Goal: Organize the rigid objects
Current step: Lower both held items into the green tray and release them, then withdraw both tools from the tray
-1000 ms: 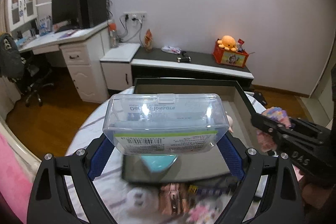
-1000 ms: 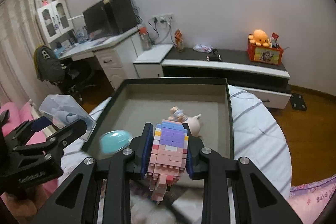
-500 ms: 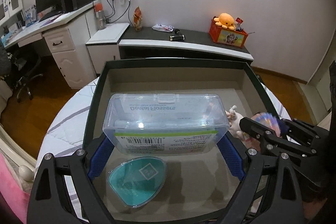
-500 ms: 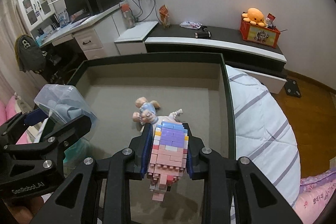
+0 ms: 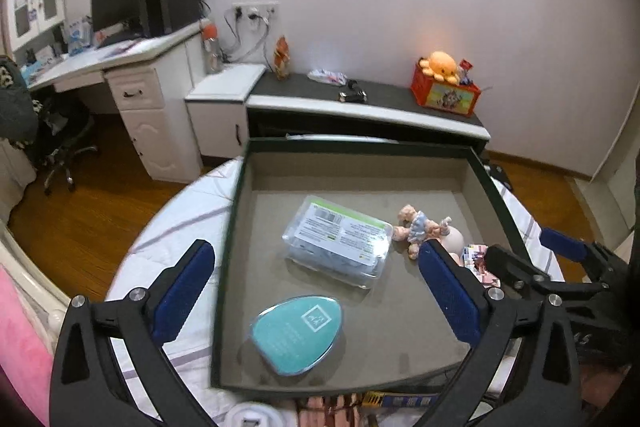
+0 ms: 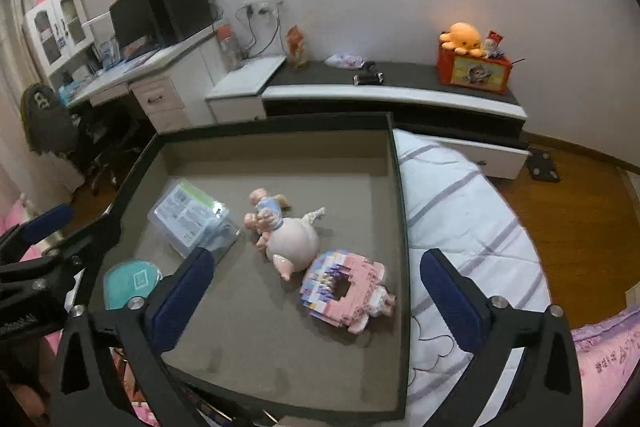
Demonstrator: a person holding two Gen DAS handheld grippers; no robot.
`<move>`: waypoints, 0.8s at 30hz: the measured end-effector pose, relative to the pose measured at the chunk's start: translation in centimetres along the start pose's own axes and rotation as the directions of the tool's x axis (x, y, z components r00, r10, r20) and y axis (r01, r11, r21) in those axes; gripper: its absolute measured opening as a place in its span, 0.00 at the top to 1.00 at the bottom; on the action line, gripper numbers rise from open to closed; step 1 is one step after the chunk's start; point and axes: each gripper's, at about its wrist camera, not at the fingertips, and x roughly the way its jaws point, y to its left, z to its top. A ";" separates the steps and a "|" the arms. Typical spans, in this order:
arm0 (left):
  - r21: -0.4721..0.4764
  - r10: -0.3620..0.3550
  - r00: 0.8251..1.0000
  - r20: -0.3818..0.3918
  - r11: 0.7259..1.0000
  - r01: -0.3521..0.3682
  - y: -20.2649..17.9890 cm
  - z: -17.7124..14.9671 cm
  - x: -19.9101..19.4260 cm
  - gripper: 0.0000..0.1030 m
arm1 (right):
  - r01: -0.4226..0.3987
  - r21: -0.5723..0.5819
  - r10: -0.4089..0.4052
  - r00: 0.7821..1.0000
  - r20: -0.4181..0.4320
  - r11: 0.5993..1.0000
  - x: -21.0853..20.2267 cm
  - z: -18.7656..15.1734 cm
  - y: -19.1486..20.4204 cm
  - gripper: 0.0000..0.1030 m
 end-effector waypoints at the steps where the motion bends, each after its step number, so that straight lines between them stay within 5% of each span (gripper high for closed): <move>1: -0.001 0.011 1.000 0.012 1.000 -0.011 0.2 0.0 -0.8 0.00 | -0.010 0.013 0.010 1.000 0.008 1.000 -0.5 -0.1 -0.1 0.00; 24: -0.083 0.114 0.973 0.202 0.992 -0.098 2.9 -7.3 -17.9 0.00 | 0.036 -0.025 -0.029 0.965 0.259 0.999 -18.0 -6.3 4.8 0.00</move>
